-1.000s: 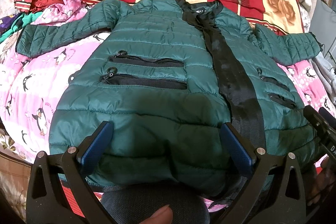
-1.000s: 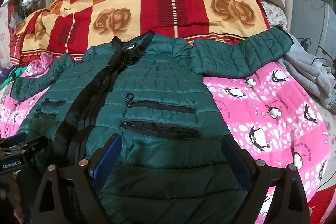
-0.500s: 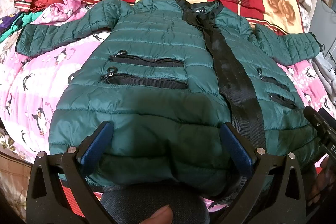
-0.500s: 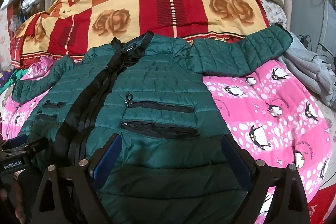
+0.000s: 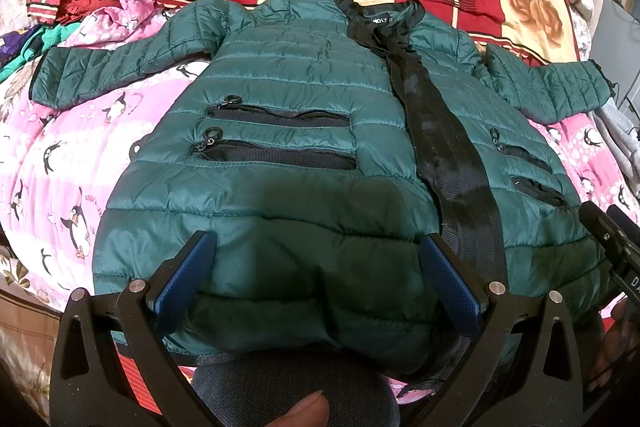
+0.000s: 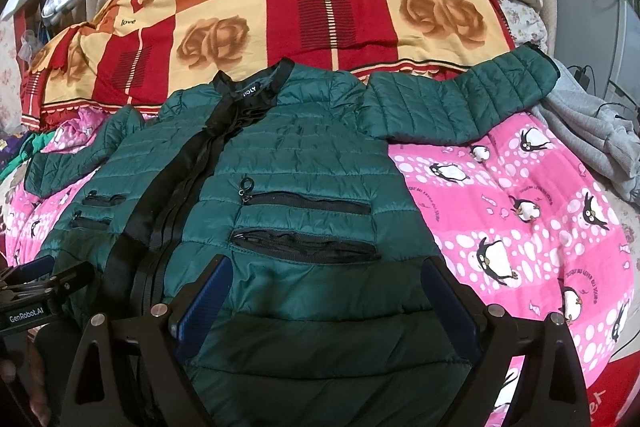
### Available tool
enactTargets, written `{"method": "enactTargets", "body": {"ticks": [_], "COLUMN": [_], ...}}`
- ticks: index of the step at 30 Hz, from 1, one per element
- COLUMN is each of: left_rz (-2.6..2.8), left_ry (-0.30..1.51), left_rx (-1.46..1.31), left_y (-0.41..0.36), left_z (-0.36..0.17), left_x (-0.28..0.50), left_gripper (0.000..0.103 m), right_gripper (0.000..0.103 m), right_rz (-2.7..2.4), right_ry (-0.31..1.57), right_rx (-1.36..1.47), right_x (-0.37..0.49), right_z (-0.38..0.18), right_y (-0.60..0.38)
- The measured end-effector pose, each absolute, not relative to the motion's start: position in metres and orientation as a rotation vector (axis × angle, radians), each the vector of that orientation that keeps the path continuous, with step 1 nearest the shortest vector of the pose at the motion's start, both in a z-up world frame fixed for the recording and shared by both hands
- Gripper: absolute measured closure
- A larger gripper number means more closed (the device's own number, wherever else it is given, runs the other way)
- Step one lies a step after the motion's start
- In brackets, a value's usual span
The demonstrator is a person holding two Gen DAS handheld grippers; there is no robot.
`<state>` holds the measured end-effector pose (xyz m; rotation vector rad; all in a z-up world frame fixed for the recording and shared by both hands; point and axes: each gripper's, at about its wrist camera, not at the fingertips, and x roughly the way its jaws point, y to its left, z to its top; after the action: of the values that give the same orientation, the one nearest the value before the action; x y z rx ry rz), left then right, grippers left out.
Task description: Fold large clothes
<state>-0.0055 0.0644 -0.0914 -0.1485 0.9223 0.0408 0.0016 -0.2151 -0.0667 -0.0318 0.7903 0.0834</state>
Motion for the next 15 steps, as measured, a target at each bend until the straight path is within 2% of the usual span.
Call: {"method": "enactTargets", "body": {"ticks": [15], "left_rz": [0.042], "left_ry": [0.922], "left_rx": [-0.147], "left_y": [0.0637], "left_z": [-0.091], "left_x": [-0.0052], "left_gripper": [0.0], "right_gripper": [0.009], "right_rz": [0.083], "right_ry": [0.787], "right_rx": [-0.032], "right_x": [0.0017], "right_z": [-0.0669], "right_y": [-0.2152]}}
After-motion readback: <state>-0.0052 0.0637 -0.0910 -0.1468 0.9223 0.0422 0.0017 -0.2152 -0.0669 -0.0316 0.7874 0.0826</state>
